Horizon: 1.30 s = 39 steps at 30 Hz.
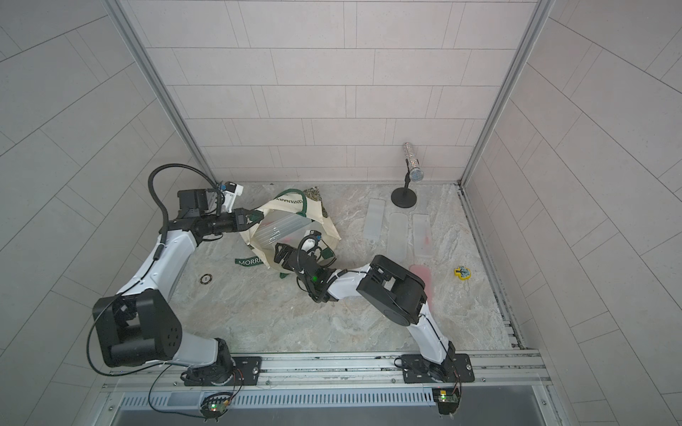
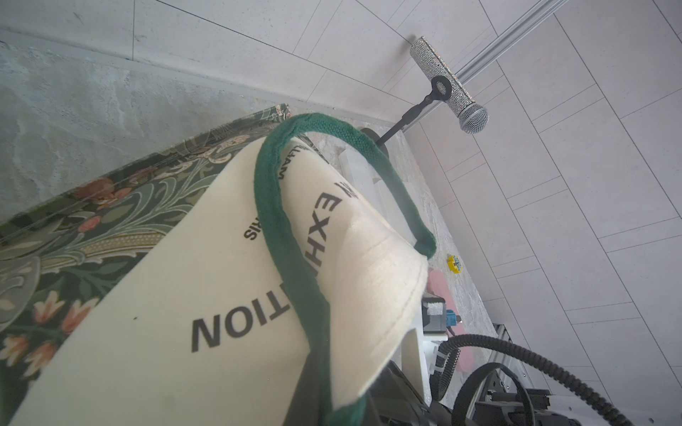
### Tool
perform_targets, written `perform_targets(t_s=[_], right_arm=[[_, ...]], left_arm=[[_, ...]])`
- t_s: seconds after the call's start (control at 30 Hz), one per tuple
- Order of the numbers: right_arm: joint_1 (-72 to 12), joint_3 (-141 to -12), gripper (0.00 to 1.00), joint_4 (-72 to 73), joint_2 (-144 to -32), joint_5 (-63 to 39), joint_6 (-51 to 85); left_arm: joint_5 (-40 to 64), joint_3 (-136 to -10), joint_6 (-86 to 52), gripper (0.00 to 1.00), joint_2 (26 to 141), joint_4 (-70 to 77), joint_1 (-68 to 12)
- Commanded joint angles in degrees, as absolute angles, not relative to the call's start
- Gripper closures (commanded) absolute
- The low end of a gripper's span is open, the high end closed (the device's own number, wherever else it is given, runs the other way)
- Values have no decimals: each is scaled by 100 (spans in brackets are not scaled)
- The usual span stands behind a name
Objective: Take out the pencil case from the canvas bag
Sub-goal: Pick up the pencil case from the canvas bag.
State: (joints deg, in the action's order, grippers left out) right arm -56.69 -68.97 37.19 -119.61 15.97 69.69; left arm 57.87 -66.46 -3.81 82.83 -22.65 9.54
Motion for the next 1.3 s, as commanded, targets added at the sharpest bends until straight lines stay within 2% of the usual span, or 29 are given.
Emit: perform_targets(t_s=[0.0, 0.17, 0.43, 0.6, 1.03, 1.27], right_arm=[[-5660, -7057, 0, 3144, -12133, 1804, 7646], [-5583, -7478, 0, 1892, -12172, 1831, 8168], [-5429, -7943, 0, 1134, -12495, 1292, 8942], [-5309, -8057, 0, 1338, -12776, 841, 9456], [-5292, -8730, 1, 396, -13068, 874, 9987], [-5164, -8712, 6, 501, -13413, 721, 10310]], left_arm=[[6185, -6707, -277, 100, 8070, -2232, 986], [6274, -6653, -243, 100, 8007, -2179, 982], [6643, -6644, -158, 100, 7990, -2188, 984], [6820, -6628, -81, 100, 8004, -2215, 982], [6984, -6583, 24, 100, 7992, -2215, 985], [7066, -6548, 87, 100, 7979, -2209, 986]])
